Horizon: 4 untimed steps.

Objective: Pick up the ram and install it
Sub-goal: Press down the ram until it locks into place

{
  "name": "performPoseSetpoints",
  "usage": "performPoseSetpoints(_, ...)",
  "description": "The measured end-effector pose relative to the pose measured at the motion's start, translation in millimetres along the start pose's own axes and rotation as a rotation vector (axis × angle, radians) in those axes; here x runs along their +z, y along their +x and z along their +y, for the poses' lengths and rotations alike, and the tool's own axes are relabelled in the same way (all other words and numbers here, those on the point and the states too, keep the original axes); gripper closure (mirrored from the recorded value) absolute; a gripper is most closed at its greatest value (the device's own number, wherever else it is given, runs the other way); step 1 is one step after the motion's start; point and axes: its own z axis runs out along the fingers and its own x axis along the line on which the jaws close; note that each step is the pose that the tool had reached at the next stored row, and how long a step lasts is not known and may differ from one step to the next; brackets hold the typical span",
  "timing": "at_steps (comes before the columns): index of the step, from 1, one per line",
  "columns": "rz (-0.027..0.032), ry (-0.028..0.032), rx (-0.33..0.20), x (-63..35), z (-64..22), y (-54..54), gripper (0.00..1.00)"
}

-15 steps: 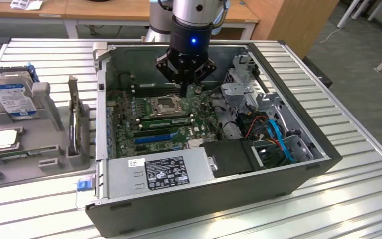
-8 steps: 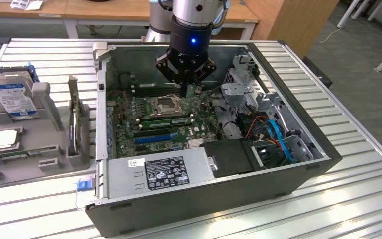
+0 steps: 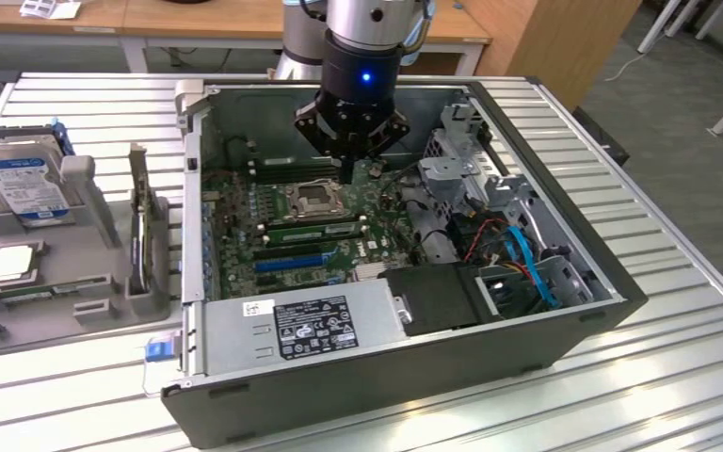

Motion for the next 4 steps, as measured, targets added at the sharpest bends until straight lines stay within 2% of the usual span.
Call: performPoseSetpoints(4, 0.0001, 0.0001, 0.005, 0.0, 0.0, 0.0, 0.9)
